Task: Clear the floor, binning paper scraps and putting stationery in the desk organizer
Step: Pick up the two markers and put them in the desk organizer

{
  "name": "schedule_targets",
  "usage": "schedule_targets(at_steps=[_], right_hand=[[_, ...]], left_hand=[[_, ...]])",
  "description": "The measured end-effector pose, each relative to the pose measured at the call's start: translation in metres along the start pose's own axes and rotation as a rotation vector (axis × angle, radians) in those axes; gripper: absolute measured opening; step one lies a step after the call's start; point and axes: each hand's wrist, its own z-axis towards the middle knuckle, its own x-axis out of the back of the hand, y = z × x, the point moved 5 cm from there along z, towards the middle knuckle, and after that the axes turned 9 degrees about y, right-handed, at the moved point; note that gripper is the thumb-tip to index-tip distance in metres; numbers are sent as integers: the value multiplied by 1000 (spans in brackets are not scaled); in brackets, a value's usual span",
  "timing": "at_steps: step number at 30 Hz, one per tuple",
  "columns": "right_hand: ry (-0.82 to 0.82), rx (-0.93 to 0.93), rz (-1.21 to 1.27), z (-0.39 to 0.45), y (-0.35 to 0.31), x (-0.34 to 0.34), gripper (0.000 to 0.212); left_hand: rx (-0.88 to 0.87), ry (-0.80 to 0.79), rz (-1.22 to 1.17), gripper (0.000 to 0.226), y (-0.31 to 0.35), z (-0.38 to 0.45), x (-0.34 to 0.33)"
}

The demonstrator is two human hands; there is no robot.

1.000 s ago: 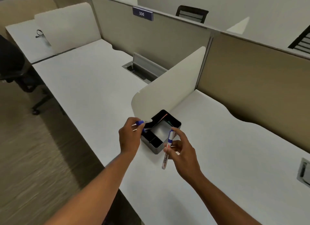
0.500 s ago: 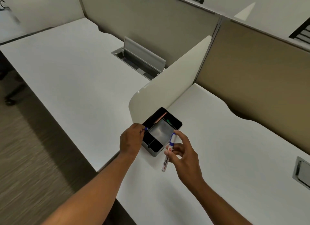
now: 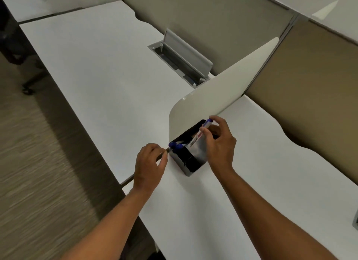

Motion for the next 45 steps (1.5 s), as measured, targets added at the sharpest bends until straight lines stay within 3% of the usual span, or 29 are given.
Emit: schedule_targets(at_steps=[4,9,12,21,23,26,30,39,45], right_hand=[[-86,163,-96,13,4,-28,34],[-265,445,-394,6,23,-56,19],[-342,540,-505,-2,33,-62,22],[-600,487,-597,-17,45,-77,37],[-564,487,-570,-19,39,-74,40],[-383,350,-408,-20,29,-53,42],[-269,329,-285,-39,25,-15,30],[-557,420,-253,-145,41,24,24],[-775,520,-217,-239,11,26,24]], left_hand=[[52,-63,-58,9,-9,-23,14],[66,-91,-67,12,-7,-28,17],[47,-98,-67,11,-5,-27,15],[11,-150,-29,8,4,-30,9],[8,-143,-30,11,9,-32,11],[5,-122,-30,11,15,-36,17],[-10,-118,-4,10,25,-49,24],[-3,15,107,9,62,-132,102],[124,145,183,8,66,-212,171]])
